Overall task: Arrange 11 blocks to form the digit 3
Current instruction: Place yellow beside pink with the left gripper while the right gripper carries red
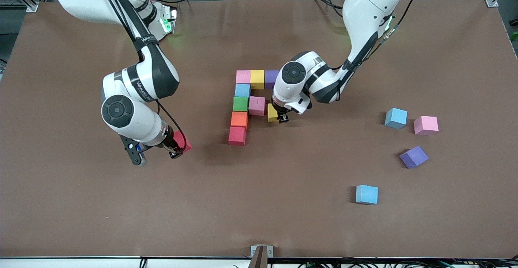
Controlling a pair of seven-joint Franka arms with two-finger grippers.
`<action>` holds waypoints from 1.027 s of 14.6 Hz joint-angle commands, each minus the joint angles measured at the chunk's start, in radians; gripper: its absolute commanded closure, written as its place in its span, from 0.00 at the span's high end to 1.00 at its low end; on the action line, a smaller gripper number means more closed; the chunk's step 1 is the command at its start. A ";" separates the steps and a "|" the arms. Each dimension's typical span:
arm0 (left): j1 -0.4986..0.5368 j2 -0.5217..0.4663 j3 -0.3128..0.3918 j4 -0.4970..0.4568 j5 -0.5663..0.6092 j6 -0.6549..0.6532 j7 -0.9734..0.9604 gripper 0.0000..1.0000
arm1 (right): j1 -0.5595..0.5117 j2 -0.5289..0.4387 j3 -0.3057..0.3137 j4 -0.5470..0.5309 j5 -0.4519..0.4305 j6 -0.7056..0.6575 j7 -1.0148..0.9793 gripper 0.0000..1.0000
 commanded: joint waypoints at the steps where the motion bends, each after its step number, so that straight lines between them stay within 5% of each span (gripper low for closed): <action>1: -0.020 0.012 0.011 0.021 0.023 0.002 -0.030 0.23 | 0.020 0.002 -0.003 0.009 0.014 -0.009 0.023 0.00; 15: -0.039 0.011 0.009 -0.006 0.025 -0.006 -0.030 0.25 | 0.048 0.006 -0.004 0.009 0.016 0.003 0.069 0.00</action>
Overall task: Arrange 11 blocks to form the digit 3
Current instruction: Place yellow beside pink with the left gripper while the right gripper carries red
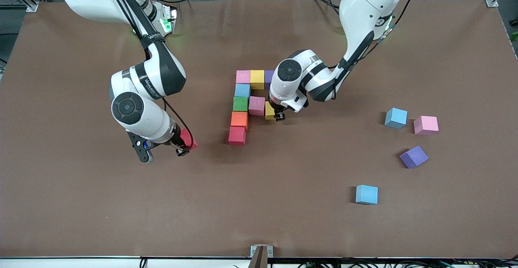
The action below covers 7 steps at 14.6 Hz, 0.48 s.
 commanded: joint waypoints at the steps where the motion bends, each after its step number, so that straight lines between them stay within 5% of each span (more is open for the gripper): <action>1: -0.014 0.008 0.008 -0.009 0.022 -0.004 -0.030 0.26 | 0.018 0.003 -0.003 0.011 0.014 0.000 0.029 0.00; 7: -0.016 0.002 0.006 -0.022 0.021 -0.005 -0.033 0.34 | 0.026 0.005 -0.003 0.012 0.014 0.000 0.050 0.00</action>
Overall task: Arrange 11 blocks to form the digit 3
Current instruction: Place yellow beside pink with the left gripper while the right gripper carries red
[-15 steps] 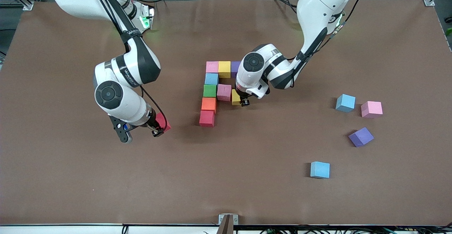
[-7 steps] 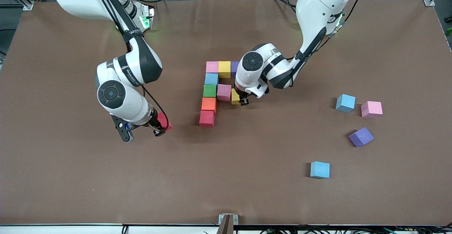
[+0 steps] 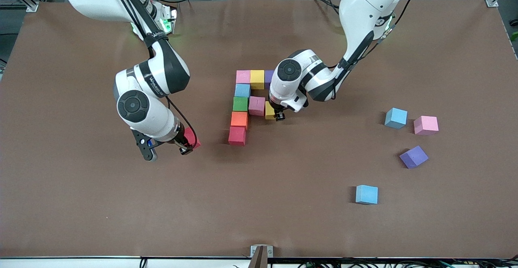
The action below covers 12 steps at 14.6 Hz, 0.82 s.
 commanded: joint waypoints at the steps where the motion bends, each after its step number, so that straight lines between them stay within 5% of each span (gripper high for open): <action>1: -0.014 0.002 0.005 -0.020 0.020 -0.005 -0.033 0.41 | 0.010 0.005 -0.003 0.013 0.013 -0.001 0.022 0.00; 3: -0.013 0.001 0.005 -0.018 0.020 -0.005 -0.033 0.64 | 0.012 0.006 -0.003 0.031 0.035 -0.002 0.022 0.00; 5: -0.014 -0.004 0.003 -0.015 0.022 -0.012 -0.032 1.00 | 0.012 0.006 -0.003 0.039 0.052 -0.002 0.024 0.00; 12: -0.007 -0.122 -0.006 0.014 0.023 -0.159 0.040 1.00 | 0.025 0.009 -0.005 0.041 0.053 -0.002 0.038 0.00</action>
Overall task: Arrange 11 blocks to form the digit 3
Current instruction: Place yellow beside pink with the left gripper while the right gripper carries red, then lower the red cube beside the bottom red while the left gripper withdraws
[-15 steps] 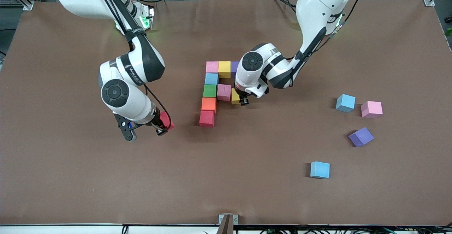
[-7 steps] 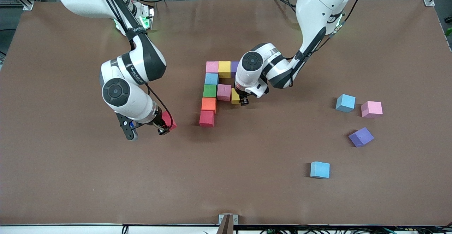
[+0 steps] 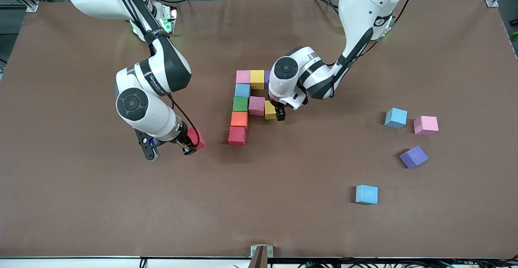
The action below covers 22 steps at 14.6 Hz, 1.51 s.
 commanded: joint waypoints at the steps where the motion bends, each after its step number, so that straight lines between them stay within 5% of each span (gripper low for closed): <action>1: 0.007 -0.090 0.000 0.035 0.019 -0.115 0.047 1.00 | 0.015 0.007 -0.005 0.015 0.010 -0.003 0.030 0.00; 11: 0.168 -0.096 0.004 0.348 0.007 -0.455 0.562 1.00 | 0.071 0.045 -0.005 0.061 0.007 -0.004 0.165 0.00; 16: 0.249 -0.116 0.003 0.455 0.013 -0.605 0.866 1.00 | 0.177 0.174 -0.005 0.229 0.002 -0.004 0.409 0.00; 22: 0.366 -0.231 0.007 0.460 0.005 -0.728 1.323 1.00 | 0.268 0.355 -0.016 0.438 -0.011 -0.003 0.726 0.00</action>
